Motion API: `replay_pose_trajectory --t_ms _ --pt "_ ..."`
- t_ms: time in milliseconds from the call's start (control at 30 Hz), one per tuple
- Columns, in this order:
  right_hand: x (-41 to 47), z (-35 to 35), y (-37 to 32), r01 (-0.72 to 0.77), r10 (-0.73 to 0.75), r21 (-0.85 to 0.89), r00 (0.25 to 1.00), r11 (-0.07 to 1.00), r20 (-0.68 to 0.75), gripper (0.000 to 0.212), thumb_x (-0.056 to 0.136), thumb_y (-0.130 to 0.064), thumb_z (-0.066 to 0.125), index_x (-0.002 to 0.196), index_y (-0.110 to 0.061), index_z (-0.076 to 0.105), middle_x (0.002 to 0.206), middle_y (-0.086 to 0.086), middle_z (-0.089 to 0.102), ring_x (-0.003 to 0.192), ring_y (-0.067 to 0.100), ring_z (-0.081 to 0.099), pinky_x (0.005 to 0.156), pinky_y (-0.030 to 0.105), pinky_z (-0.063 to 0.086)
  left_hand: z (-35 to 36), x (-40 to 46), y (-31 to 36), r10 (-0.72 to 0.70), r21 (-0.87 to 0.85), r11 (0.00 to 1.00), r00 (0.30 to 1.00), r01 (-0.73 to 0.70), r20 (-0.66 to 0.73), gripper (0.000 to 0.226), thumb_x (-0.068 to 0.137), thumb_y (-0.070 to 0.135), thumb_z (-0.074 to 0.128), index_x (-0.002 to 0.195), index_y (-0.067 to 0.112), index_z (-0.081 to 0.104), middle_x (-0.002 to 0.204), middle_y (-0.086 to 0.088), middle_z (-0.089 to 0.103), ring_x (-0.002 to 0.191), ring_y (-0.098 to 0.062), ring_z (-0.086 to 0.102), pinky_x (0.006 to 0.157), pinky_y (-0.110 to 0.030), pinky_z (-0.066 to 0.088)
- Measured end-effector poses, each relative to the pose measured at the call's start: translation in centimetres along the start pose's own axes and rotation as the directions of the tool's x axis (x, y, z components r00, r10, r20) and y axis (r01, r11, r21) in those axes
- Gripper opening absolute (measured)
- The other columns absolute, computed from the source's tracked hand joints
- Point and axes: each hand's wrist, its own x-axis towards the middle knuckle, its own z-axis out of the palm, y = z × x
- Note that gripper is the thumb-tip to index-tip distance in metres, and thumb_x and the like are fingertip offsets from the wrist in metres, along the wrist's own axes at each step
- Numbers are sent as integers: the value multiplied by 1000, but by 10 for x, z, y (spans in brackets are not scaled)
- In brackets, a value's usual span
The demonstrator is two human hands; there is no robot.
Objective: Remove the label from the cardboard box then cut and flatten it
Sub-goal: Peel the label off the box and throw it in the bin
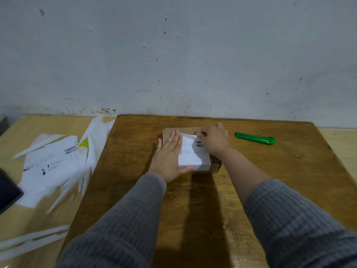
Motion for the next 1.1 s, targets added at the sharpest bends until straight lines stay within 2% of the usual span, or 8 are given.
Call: replay_pose_trajectory --t_ms 200,300,367,467,667,867,1000,1100 --pt "-3 2 0 -49 67 247 995 968 -67 13 94 -30 53 101 -31 63 93 -5 67 101 18 56 90 34 25 1 -2 1 -10 -6 1000 1000 10 -14 112 80 76 46 153 15 -12 161 1 -19 147 -12 -17 119 -46 -10" --pt "-3 2 -3 -86 102 321 994 943 -33 20 93 -25 53 103 -43 55 90 -5 67 98 18 55 88 35 24 2 -2 1 -13 -15 1000 1000 12 -17 111 80 76 46 153 15 -11 161 1 -19 147 -12 -18 119 -46 -10" --pt "-4 6 -6 -90 104 256 994 963 -40 15 96 -31 47 95 -41 59 100 -2 66 108 22 48 84 35 22 2 -2 1 -13 -17 1000 1000 13 -16 110 80 75 46 154 15 -10 161 1 -18 147 -12 -18 119 -47 -9" --pt "-6 10 -8 -61 65 75 997 995 -51 20 91 -38 54 108 -34 64 114 0 63 117 23 39 89 37 24 1 -2 1 -11 -18 1000 1000 11 -24 108 81 75 45 154 15 -8 161 1 -17 147 -12 -17 119 -47 -8" --pt "-10 7 -11 38 -42 -28 989 999 -139 18 90 -33 56 101 -28 70 107 -2 66 107 20 38 81 32 17 1 -3 1 -31 -51 998 998 28 -54 114 78 76 49 154 12 -8 162 -1 -14 148 -13 -15 119 -47 -10" --pt "-14 13 -11 162 -232 -296 948 941 -217 25 92 -32 50 97 -25 73 123 0 51 122 27 34 107 42 12 2 -3 -1 -19 -147 989 997 8 -77 117 76 70 60 154 12 -7 163 1 -12 147 -11 -13 115 -38 -11" --pt "-8 6 -12 245 -283 -270 953 931 -110 26 94 -24 46 97 -25 72 109 -6 59 111 21 40 92 35 14 3 -3 -1 -28 -131 991 996 16 -87 116 76 72 58 154 14 -4 163 3 -9 147 -10 -11 116 -39 -10" --pt "-8 6 -14 167 -178 -150 982 974 -62 25 95 -20 45 85 -27 68 94 -9 64 102 19 45 77 33 13 3 -3 -1 -38 -105 994 997 30 -72 116 76 74 56 154 15 -5 163 4 -10 148 -10 -11 120 -44 -6"
